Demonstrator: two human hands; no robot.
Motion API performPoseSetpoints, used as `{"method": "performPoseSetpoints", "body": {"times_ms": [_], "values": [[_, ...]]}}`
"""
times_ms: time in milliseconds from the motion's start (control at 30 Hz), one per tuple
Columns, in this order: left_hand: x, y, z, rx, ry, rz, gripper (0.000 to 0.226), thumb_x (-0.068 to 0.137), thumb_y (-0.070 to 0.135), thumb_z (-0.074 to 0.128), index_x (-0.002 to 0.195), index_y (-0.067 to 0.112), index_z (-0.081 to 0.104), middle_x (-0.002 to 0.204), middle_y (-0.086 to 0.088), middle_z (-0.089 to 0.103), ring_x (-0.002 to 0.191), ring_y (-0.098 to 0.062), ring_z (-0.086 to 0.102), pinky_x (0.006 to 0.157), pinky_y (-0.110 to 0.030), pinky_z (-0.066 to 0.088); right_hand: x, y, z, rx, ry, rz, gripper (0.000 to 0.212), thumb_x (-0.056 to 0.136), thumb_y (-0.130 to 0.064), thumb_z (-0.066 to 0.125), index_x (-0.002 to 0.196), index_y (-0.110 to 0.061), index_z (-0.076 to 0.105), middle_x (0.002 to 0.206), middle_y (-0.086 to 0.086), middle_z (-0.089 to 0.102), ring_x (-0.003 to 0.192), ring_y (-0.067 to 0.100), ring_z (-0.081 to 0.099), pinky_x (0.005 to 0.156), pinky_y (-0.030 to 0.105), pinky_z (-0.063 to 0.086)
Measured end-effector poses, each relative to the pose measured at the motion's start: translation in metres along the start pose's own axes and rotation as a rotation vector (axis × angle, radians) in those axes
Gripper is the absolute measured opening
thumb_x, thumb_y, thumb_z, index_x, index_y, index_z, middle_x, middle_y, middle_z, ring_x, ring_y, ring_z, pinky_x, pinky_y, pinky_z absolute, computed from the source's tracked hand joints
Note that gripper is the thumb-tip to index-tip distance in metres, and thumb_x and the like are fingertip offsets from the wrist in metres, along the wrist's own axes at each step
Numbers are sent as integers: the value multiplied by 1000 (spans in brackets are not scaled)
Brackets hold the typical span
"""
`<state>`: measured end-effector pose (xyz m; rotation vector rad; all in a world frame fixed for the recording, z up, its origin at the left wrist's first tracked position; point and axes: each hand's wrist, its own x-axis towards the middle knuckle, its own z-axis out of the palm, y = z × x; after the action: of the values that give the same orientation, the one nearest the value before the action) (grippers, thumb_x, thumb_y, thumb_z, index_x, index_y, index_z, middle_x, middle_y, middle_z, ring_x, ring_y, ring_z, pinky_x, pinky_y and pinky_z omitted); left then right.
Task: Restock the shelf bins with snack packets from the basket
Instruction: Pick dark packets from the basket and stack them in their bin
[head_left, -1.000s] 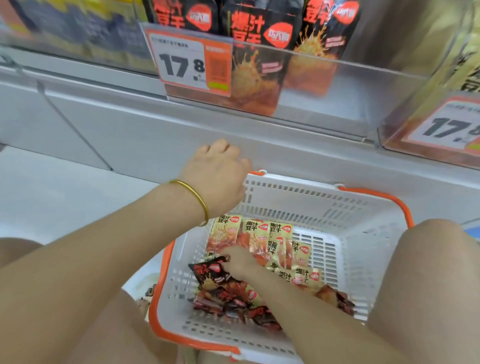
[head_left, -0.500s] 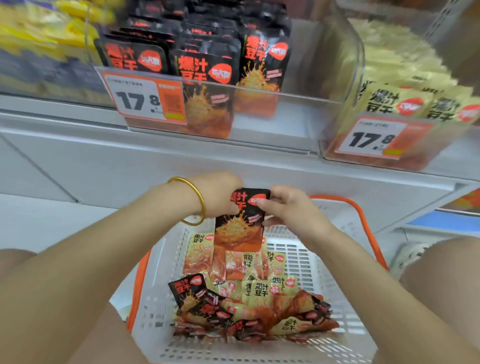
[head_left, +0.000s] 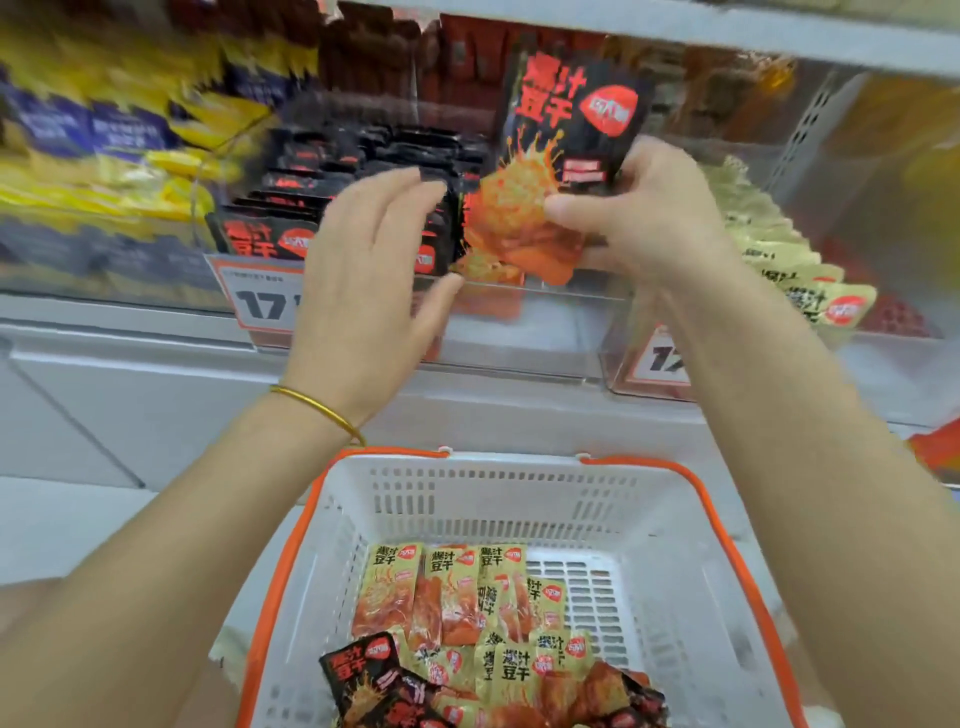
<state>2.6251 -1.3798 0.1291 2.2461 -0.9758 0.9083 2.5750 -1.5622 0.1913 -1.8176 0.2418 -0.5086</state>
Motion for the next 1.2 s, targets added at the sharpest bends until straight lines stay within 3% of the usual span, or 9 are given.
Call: {"method": "performPoseSetpoints", "body": {"times_ms": [200,367,501,668,768,868,968,1068,1202], "values": [[-14,-9,27,256,-173,44,63,77,20,72,134,9,48,146,-22,37,136,-40,31,112,-56,18,71,41,35,-448,-90,296,44,70,-6,79,111,-5,61,114,12,64,107,28,63,94,39,50],[-12,-12,40,303,-106,42,61,71,15,74,128,9,53,142,-22,41,133,-39,36,111,-57,19,81,52,41,-754,-105,332,37,73,-29,81,88,-10,54,107,9,64,97,24,62,76,30,46],[-13,-14,46,327,-89,44,58,71,13,74,126,10,54,141,-22,42,133,-39,36,112,-58,19,81,51,46,-873,-213,346,51,80,-38,73,114,-6,55,119,8,62,103,22,60,84,28,47],[-13,-17,50,340,-88,59,54,74,12,71,125,11,54,143,-23,40,134,-39,35,112,-58,19,83,51,44,-934,-261,321,41,83,-38,70,70,-9,43,120,9,62,95,20,58,86,28,48],[-15,-16,45,313,-63,66,45,80,11,60,125,10,54,144,-23,39,135,-38,35,113,-57,19,81,48,40,-803,-247,344,33,83,-28,71,72,-10,46,111,11,63,80,20,57,69,21,51],[-19,-12,40,263,6,94,36,87,6,53,123,8,56,141,-22,42,132,-37,38,113,-53,22,71,34,33,-715,-174,305,31,81,-21,74,73,-7,48,97,12,67,87,25,68,80,32,56],[-31,-2,34,219,56,113,32,84,1,61,115,10,61,132,-17,53,120,-34,45,102,-46,35,40,15,17,-500,43,142,38,80,-7,73,77,-15,37,87,13,63,73,30,69,61,38,57],[-53,7,30,160,-83,121,32,75,3,63,107,9,63,124,-15,58,112,-31,45,87,-42,35,-20,15,6,-333,24,-40,37,83,1,65,73,-18,35,64,4,54,51,21,65,44,31,52],[-96,3,37,148,-537,96,41,68,8,64,109,9,62,119,-18,58,108,-32,44,79,-44,46,-87,106,44,-419,-464,316,22,87,0,61,74,-13,49,66,12,61,59,28,68,57,37,57]]}}
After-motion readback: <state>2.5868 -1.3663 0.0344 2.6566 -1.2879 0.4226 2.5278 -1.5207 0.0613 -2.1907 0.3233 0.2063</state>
